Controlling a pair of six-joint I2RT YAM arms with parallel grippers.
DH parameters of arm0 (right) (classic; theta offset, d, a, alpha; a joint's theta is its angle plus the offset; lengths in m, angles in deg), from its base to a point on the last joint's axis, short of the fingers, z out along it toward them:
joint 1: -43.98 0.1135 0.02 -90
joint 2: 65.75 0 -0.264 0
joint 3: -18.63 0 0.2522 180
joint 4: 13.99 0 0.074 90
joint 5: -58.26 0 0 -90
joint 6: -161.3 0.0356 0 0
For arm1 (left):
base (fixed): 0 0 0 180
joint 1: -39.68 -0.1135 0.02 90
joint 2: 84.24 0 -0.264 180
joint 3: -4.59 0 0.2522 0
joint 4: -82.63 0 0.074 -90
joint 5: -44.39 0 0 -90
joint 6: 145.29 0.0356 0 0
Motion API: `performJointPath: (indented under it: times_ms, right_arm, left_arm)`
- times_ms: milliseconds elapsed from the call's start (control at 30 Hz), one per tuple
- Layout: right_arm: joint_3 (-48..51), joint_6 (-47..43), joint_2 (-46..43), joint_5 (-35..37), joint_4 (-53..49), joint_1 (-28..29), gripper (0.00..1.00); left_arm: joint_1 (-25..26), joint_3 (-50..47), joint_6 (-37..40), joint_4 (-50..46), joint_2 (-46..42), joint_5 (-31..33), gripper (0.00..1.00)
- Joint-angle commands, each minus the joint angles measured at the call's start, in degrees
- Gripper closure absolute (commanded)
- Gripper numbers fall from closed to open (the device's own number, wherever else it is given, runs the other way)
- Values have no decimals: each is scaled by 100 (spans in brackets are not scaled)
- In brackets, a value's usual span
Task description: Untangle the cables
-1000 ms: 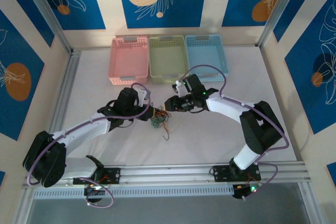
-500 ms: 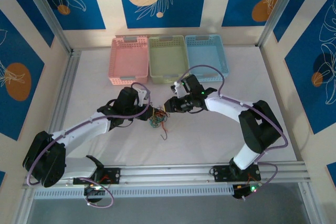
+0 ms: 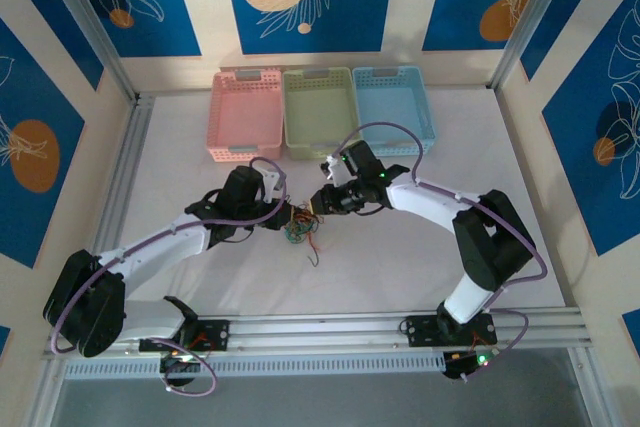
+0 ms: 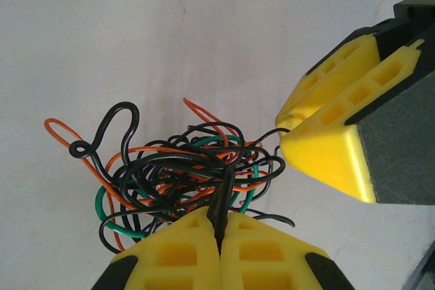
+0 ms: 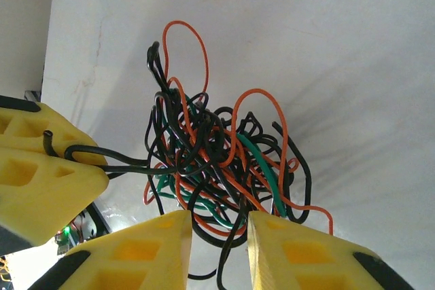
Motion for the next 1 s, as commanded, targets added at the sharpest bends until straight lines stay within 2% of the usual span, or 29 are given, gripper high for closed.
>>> performJointPath:
  times_ms: [0,400,467,567,667,800,967]
  right_arm:
    - [-181,-109,154,-24,-178,33,72]
    - [-182,-94,166,11,-201,25,81]
    - [-173,-85,152,20,-178,24,85]
    - [-133,-29,130,58,-166,-10,100]
    - [-33,63,43,106,-69,-80,100]
    - [204,281,-123,108,159,-278,100]
    - [630,659,-394,-23,617,-657,100]
  left_arm:
    - [-28,219,145,-29,-144,19,100]
    - [-27,197,144,-3,-121,33,100]
    - [-30,176,136,-2,-134,48,100]
    - [-26,116,119,-11,-203,131,100]
    - [-30,2,86,-56,-370,314,100]
    - [-79,45,-54,-595,-629,943,100]
    - [-117,39,-46,-995,-1287,1177,100]
